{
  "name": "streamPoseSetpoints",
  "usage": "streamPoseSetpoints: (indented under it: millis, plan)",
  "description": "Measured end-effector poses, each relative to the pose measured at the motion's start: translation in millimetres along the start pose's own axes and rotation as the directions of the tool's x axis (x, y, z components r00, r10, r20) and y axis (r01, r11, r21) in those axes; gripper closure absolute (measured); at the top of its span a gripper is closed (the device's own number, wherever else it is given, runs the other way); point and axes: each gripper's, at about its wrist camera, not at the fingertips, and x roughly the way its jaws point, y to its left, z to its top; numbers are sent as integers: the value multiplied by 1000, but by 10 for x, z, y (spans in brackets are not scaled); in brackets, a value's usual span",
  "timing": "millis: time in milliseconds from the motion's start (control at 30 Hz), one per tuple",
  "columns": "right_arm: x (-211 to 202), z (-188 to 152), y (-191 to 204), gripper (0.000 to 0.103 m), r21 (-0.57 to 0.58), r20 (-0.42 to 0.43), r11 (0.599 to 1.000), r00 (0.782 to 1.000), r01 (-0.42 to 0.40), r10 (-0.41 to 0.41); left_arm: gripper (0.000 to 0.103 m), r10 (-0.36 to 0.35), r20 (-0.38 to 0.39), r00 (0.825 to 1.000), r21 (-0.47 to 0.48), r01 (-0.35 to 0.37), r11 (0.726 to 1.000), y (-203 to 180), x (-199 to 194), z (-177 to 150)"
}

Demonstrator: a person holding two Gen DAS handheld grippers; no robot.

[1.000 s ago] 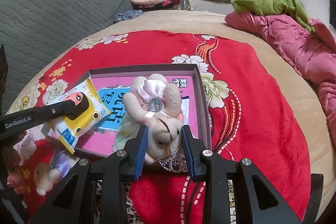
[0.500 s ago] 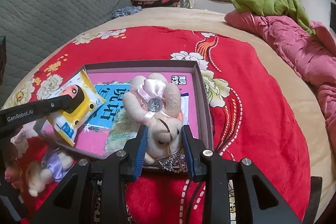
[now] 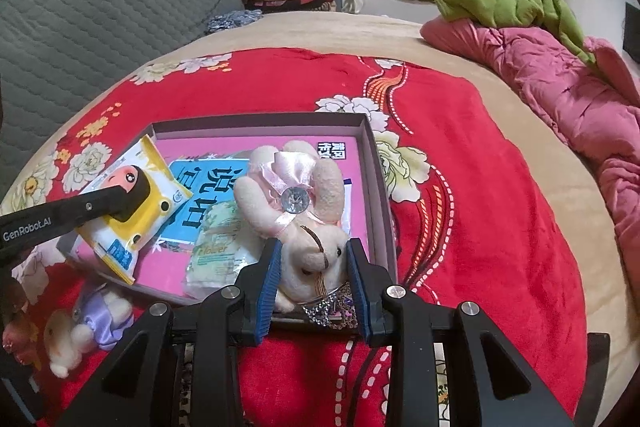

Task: Organize soft objects
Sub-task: 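Carry the wipes packet and bunny plush into the box and open both tools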

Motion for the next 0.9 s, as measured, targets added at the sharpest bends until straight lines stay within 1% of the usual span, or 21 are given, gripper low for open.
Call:
streamPoseSetpoints:
  millis: [200,367,600,667,767,900]
  plan:
    - [11,7,28,68,-15,-14,1000,1000,-2,2,90,-3,-5,1000,2,3,1000,23,-12,-6]
    - [21,4,21,64,-12,-19,1000,1000,-4,4,90,-9,-9,1000,-2,9,1000,50,-26,-13]
    - [8,-3,20,62,-10,-20,1000,1000,-11,11,89,-14,-13,1000,-5,14,1000,60,-18,-11]
    - [-26,-7,19,56,-6,-12,1000,1000,-19,18,89,-17,-13,1000,-10,17,1000,76,-23,-4]
    - [-73,-6,23,49,-7,-6,1000,1000,-24,24,89,-25,-16,1000,-23,24,999,118,-25,7]
    - [-114,-5,45,47,-7,-9,1000,1000,-26,26,89,-32,-18,999,-33,32,999,150,-30,14]
